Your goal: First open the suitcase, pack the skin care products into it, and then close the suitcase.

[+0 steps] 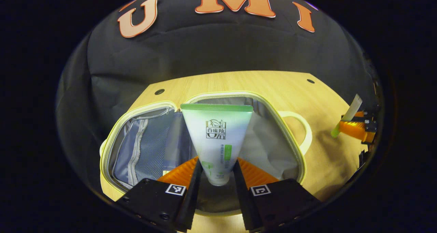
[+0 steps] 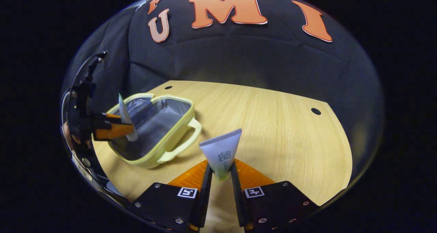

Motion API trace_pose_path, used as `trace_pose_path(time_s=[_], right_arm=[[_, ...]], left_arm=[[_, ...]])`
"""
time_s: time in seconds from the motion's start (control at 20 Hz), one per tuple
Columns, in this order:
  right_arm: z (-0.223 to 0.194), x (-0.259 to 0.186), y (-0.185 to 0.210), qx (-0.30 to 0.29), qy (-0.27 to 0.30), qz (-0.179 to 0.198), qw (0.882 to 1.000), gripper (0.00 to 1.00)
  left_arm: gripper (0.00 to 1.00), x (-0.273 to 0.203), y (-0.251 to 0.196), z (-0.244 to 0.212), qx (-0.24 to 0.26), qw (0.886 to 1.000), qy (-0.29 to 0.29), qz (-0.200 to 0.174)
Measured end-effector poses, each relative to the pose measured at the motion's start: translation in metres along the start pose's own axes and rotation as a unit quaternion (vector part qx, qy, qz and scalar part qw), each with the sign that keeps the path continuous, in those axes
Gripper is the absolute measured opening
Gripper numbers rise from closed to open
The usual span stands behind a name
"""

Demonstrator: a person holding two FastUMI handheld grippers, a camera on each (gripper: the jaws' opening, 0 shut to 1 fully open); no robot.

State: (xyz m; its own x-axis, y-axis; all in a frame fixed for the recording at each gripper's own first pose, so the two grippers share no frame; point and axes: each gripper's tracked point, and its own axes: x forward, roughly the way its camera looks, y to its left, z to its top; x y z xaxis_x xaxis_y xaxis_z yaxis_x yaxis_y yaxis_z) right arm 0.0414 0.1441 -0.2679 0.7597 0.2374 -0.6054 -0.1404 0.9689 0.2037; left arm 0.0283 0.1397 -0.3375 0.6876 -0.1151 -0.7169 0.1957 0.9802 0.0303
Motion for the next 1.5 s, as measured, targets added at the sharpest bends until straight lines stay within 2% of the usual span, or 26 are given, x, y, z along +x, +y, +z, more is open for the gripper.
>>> trace_pose_path(time_s=[0.25, 0.35, 0.4, 0.45, 0.65, 0.8, 0.95, 1.05, 1.1, 1.2, 1.3, 1.35, 1.4, 1.5], right_arm=[[0.03, -0.005, 0.059, 0.003, -0.007, 0.019, 1.0, 0.36], [0.038, 0.002, 0.086, 0.009, -0.003, 0.028, 1.0, 0.36], [0.04, 0.007, 0.097, 0.01, 0.0, 0.029, 1.0, 0.31], [0.04, 0.01, 0.106, 0.009, 0.002, 0.028, 1.0, 0.36], [0.034, 0.032, 0.125, 0.015, 0.032, 0.018, 0.999, 0.36], [0.03, 0.039, 0.133, 0.029, 0.051, 0.024, 0.998, 0.36], [0.029, 0.047, 0.132, 0.043, 0.064, 0.024, 0.997, 0.36], [0.025, 0.053, 0.134, 0.045, 0.078, 0.025, 0.996, 0.36], [0.024, 0.053, 0.138, 0.047, 0.085, 0.03, 0.995, 0.36], [0.02, 0.057, 0.143, 0.048, 0.1, 0.037, 0.993, 0.36], [0.015, 0.056, 0.143, 0.048, 0.117, 0.04, 0.991, 0.36], [0.013, 0.053, 0.146, 0.052, 0.13, 0.044, 0.989, 0.36], [0.011, 0.053, 0.149, 0.057, 0.14, 0.044, 0.988, 0.36], [0.004, 0.059, 0.15, 0.058, 0.163, 0.028, 0.985, 0.36]], left_arm=[[0.54, 0.008, 0.014, -0.018, 0.009, 0.997, 0.063, -0.036], [0.54, 0.014, 0.009, -0.024, 0.007, 0.994, 0.087, -0.063], [0.54, 0.019, 0.007, -0.021, 0.01, 0.993, 0.089, -0.071], [0.54, 0.026, 0.007, -0.021, 0.014, 0.992, 0.101, -0.074], [0.54, 0.054, -0.003, -0.026, -0.002, 0.989, 0.13, -0.075], [0.54, 0.057, -0.003, -0.024, -0.025, 0.989, 0.128, -0.063], [0.57, 0.049, -0.008, -0.018, -0.044, 0.989, 0.109, -0.09], [0.63, 0.037, -0.008, -0.01, -0.067, 0.987, 0.091, -0.111], [0.71, 0.028, -0.004, -0.006, -0.078, 0.986, 0.08, -0.12], [0.76, 0.007, 0.009, 0.003, -0.1, 0.985, 0.048, -0.131], [0.81, -0.017, 0.039, 0.02, -0.103, 0.988, -0.004, -0.116], [0.82, -0.031, 0.064, 0.027, -0.097, 0.991, -0.025, -0.093], [0.87, -0.042, 0.089, 0.031, -0.095, 0.992, -0.042, -0.07], [0.93, -0.07, 0.124, 0.039, -0.108, 0.992, -0.064, -0.032]])
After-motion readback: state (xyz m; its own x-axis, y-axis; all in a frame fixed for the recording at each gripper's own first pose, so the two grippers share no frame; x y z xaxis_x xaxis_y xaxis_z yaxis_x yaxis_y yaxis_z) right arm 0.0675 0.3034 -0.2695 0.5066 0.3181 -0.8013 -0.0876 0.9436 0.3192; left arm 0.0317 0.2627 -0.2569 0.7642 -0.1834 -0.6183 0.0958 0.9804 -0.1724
